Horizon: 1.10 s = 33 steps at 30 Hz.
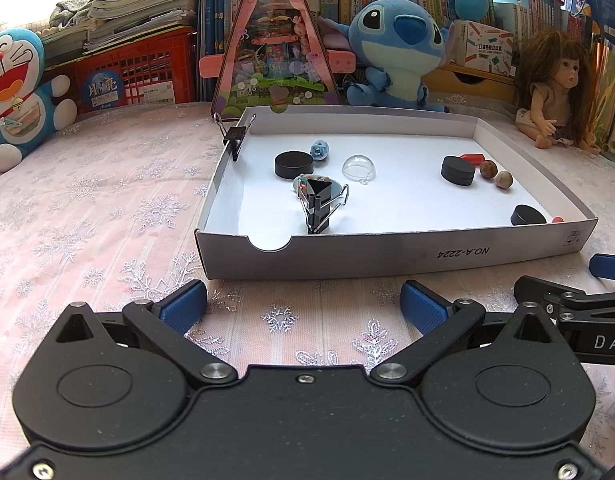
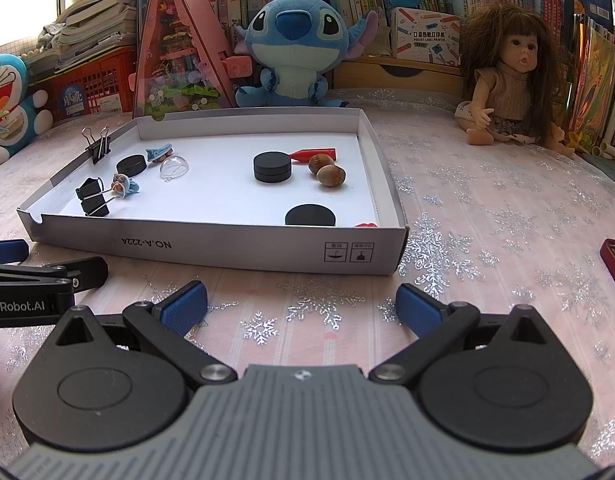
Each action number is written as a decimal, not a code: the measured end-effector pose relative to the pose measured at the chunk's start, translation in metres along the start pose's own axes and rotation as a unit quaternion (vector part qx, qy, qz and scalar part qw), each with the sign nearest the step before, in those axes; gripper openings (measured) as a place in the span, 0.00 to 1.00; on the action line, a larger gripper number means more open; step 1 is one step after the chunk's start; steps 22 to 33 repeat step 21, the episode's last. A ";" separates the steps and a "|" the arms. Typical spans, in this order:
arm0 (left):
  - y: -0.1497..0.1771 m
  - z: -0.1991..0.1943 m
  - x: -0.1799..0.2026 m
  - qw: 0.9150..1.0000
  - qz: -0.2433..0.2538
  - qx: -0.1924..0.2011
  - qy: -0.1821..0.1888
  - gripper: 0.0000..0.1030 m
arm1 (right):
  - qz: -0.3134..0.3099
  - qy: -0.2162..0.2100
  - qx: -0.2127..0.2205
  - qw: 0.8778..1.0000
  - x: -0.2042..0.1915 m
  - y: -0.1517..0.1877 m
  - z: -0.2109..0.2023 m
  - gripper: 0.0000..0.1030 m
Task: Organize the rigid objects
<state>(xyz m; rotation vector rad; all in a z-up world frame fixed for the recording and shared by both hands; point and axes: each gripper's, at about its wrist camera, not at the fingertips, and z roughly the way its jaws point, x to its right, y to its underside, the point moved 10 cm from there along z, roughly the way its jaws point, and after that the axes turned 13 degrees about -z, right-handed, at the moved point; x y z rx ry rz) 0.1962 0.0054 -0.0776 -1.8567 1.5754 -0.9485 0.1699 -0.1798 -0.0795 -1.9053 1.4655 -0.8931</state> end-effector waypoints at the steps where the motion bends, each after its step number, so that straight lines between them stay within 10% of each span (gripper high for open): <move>1: 0.000 0.000 0.000 1.000 0.000 0.000 0.000 1.00 | 0.000 0.000 0.000 1.000 0.000 0.000 0.000 1.00; 33: 0.000 0.001 -0.002 1.000 0.000 0.000 -0.003 1.00 | 0.000 0.000 0.000 1.000 0.000 0.000 0.000 1.00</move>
